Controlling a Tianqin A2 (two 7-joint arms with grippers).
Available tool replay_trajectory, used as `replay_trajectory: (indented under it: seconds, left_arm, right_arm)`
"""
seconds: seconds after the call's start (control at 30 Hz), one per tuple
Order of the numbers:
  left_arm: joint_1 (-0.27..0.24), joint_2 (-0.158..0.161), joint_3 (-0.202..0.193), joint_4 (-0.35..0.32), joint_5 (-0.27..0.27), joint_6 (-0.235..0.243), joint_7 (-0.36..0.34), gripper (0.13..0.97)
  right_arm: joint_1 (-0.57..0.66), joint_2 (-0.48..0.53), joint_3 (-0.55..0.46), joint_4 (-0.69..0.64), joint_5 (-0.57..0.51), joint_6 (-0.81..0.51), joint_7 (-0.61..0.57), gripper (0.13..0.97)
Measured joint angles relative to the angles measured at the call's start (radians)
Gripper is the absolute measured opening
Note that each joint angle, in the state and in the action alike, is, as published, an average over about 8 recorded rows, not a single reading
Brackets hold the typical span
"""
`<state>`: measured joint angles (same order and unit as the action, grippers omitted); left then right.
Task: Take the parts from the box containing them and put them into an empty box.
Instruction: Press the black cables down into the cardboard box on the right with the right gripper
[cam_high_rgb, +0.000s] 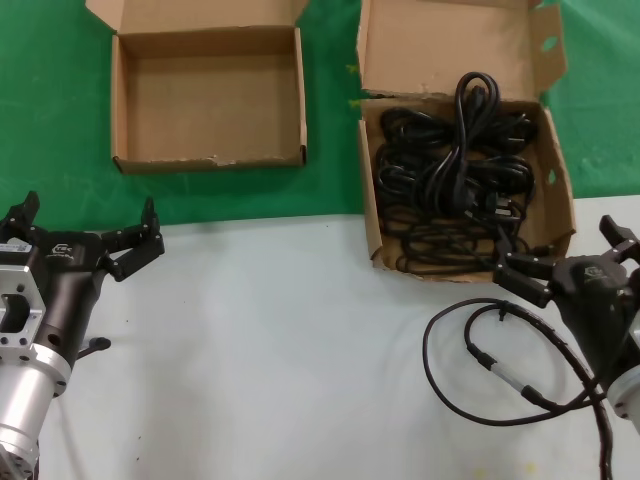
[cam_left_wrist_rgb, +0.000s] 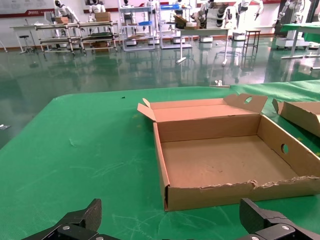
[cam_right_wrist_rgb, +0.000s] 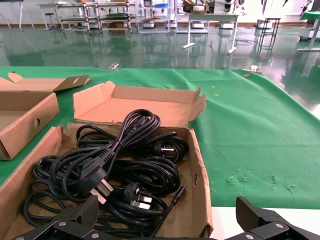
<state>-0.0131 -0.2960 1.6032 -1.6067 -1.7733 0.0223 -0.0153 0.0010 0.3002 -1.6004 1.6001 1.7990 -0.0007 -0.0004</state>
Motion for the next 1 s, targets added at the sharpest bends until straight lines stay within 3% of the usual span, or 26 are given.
replay_trajectory:
  seconds: [0.43,0.77,1.0]
  left_arm:
    - [0.000,0.000,0.000,0.000,0.000,0.000,0.000,0.966]
    - [0.000,0.000,0.000,0.000,0.000,0.000,0.000,0.909]
    - [0.000,0.000,0.000,0.000,0.000,0.000,0.000,0.815]
  right_arm:
    - [0.000,0.000,0.000,0.000,0.000,0.000,0.000,0.966]
    - [-0.007,0.003,0.021,0.026,0.000,-0.048,-0.032,0.966]
    - [-0.008,0.126,0.029,0.099,-0.048,-0.191,-0.135,0.966]
